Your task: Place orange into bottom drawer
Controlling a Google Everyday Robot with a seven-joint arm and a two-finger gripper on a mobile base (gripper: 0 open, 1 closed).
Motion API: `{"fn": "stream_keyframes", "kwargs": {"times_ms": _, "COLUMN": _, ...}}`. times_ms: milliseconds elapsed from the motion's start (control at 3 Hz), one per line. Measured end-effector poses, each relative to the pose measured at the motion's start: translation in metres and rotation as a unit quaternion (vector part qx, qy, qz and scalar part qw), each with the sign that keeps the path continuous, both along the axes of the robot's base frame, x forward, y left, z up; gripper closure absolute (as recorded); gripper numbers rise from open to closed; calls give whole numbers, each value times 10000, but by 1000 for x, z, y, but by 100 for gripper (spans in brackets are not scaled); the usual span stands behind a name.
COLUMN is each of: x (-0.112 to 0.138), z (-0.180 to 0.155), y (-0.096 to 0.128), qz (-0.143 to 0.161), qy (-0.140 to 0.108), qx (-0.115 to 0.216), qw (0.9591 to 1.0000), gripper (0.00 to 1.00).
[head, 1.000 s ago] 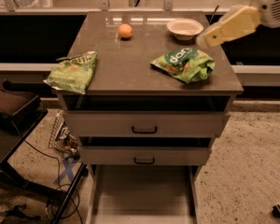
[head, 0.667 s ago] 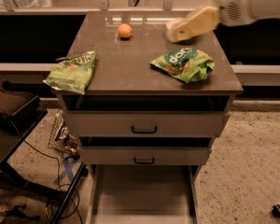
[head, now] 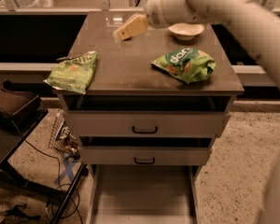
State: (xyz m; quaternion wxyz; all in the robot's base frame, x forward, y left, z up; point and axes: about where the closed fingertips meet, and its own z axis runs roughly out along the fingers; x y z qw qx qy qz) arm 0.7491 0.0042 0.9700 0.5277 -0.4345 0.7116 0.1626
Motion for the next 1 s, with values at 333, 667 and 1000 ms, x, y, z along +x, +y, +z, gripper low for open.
{"fn": "stream_keyframes", "kwargs": {"times_ms": 333, "x": 43, "z": -39, "y": 32, "qz": -13, "qy": 150, "qx": -11, "qw": 9999, "gripper": 0}}
{"fn": "stream_keyframes", "kwargs": {"times_ms": 667, "x": 48, "z": -42, "y": 33, "qz": -2, "qy": 175, "qx": 76, "qw": 9998, "gripper": 0}}
{"fn": "stream_keyframes", "kwargs": {"times_ms": 1000, "x": 78, "z": -54, "y": 22, "qz": -104, "qy": 243, "qx": 546, "qw": 9982, "gripper": 0}}
